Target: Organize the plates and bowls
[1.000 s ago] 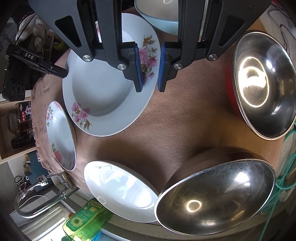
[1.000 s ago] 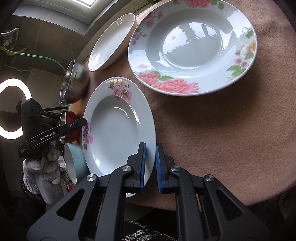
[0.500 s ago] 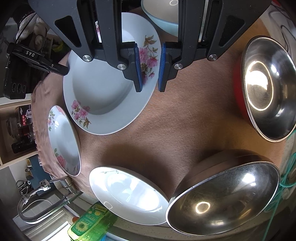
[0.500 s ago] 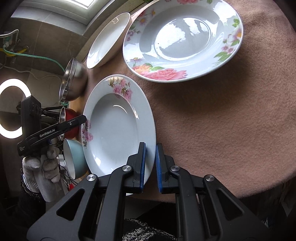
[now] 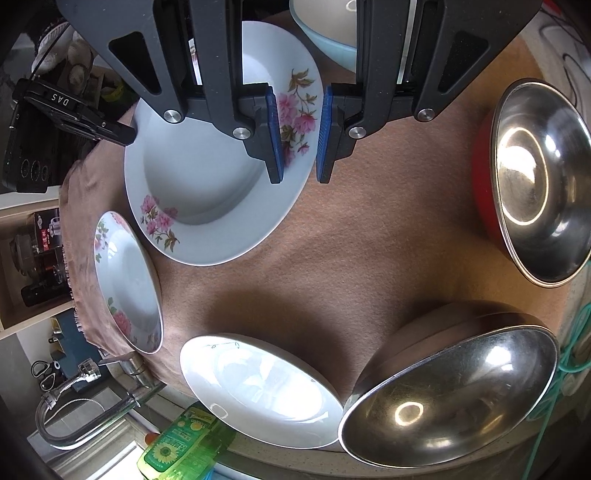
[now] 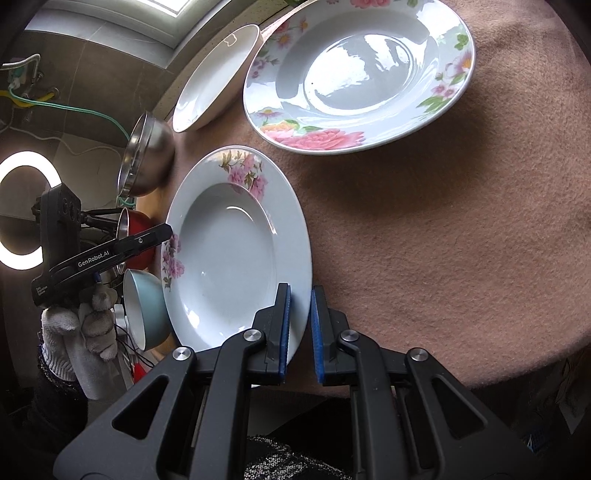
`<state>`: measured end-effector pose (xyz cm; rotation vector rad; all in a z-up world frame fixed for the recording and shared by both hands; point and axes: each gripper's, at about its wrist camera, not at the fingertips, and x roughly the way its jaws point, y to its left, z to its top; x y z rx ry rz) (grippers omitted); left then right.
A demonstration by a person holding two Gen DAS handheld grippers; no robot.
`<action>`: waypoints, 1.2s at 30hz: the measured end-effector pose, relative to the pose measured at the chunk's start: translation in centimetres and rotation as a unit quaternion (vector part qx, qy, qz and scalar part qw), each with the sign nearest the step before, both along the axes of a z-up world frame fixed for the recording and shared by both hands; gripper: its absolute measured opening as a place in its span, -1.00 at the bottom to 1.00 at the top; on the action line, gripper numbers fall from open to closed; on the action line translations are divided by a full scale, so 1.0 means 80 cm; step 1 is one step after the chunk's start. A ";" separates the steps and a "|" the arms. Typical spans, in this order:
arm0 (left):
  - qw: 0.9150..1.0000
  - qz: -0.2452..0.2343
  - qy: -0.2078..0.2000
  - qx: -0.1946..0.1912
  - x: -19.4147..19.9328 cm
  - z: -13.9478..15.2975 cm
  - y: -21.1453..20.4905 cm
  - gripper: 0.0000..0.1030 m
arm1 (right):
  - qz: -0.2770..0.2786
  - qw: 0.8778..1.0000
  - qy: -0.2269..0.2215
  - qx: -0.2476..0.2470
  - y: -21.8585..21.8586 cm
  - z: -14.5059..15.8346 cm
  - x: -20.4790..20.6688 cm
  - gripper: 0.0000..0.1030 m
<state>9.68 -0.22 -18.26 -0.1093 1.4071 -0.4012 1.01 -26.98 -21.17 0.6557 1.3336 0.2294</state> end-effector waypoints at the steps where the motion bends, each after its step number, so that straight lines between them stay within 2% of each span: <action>1: 1.000 0.001 0.000 0.000 0.000 0.000 0.000 -0.68 | 0.001 1.000 0.000 0.000 0.000 0.000 0.000 -0.79; 17: 0.999 0.032 -0.015 0.003 0.007 0.014 0.008 -0.67 | 0.013 0.998 -0.021 -0.055 -0.030 0.023 0.001 -0.77; 25: 0.997 0.048 -0.064 -0.020 0.003 0.056 -0.015 -0.59 | 0.014 0.994 -0.053 -0.098 -0.073 0.050 0.006 -0.75; 26: 0.996 0.048 -0.070 -0.026 0.002 0.060 -0.020 -0.47 | 0.014 0.993 -0.057 -0.104 -0.080 0.054 0.009 -0.69; 29: 0.994 0.050 -0.085 -0.052 -0.001 0.071 -0.040 -0.25 | 0.007 0.989 -0.076 -0.124 -0.104 0.067 0.019 -0.28; 31: 0.993 0.052 -0.091 -0.062 -0.002 0.071 -0.054 -0.24 | 0.004 0.987 -0.088 -0.136 -0.120 0.074 0.028 -0.23; 36: 0.990 0.072 -0.076 -0.099 0.005 0.061 -0.086 -0.24 | -0.001 0.984 -0.097 -0.150 -0.155 0.077 0.049 -0.23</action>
